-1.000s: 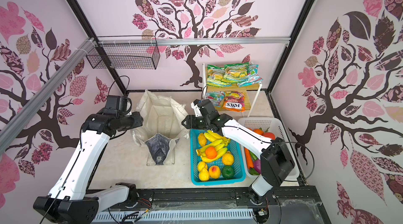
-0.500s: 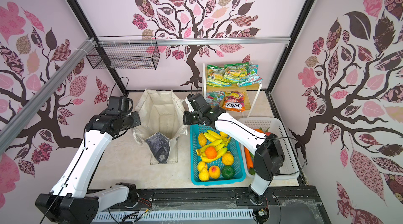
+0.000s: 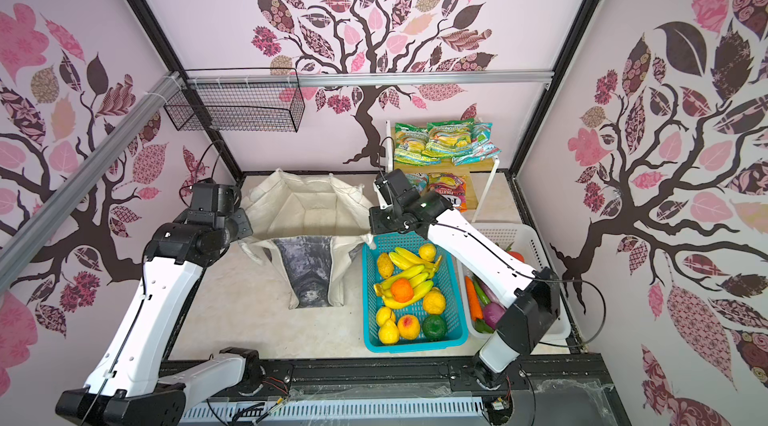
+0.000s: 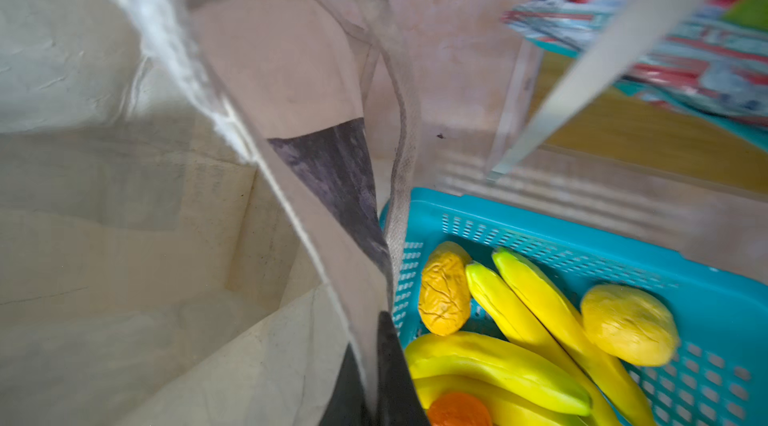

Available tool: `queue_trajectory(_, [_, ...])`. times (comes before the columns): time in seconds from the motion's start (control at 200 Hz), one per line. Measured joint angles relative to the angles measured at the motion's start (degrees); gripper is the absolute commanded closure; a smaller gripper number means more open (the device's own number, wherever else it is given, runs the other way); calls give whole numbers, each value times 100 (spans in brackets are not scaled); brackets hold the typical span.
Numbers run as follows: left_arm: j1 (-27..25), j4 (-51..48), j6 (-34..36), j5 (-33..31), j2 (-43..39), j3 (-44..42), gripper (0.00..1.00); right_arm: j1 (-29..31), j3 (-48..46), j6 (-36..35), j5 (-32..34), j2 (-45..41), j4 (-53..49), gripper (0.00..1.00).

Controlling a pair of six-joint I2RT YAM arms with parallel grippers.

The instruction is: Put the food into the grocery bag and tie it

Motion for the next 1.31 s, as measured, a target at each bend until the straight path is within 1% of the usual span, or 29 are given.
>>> queue_trajectory(0.135, [13,188,-11,365,-94,-114,100,-118,-83,-17,-70,-234,-72,100])
queue_trajectory(0.28, [76,699,76,1047,-507,-885,100,-98,-496,20,-219,-326,57,100])
queue_trajectory(0.37, [79,905,192,1456,-802,-1235,100,44,-695,61,-208,-321,114,100])
queue_trajectory(0.46, [92,1106,247,1742,-927,-1432,100,232,-695,81,-179,-304,170,100])
queue_trajectory(0.545, [103,1307,282,1976,-935,-1604,100,398,-614,96,-146,-247,219,94])
queue_trajectory(0.63, [103,1484,291,2184,-938,-1779,100,496,-581,116,-149,-155,323,91])
queue_trajectory(0.695, [103,1552,291,2302,-938,-1836,100,501,-603,144,-149,-122,415,82])
queue_trajectory(0.745, [103,1587,291,2367,-946,-1845,100,496,-625,138,-149,-122,487,69])
queue_trajectory(0.855, [103,1646,291,2503,-970,-1849,100,490,-656,199,-146,-140,743,43])
queue_trajectory(0.985, [103,1720,291,2664,-1021,-1891,100,485,-953,262,-153,-313,1119,24])
queue_trajectory(1.07, [103,1766,289,2732,-1071,-1908,100,485,-1338,409,-153,-621,1311,15])
queue_trajectory(1.1, [103,1788,289,2793,-1080,-1908,100,485,-1453,424,-146,-745,1353,9])
queue_trajectory(1.11, [103,1794,289,2815,-1080,-1908,100,485,-1484,422,-149,-776,1366,4])
queue_trajectory(1.12, [103,1799,289,2815,-1080,-1908,100,485,-1519,391,-144,-828,1373,1])
queue_trajectory(1.17, [103,1827,284,2894,-1071,-1908,100,485,-1659,474,-107,-1056,1390,0])
queue_trajectory(1.305, [103,1829,273,2914,-1062,-1908,100,463,-1705,402,79,-1565,1443,0])
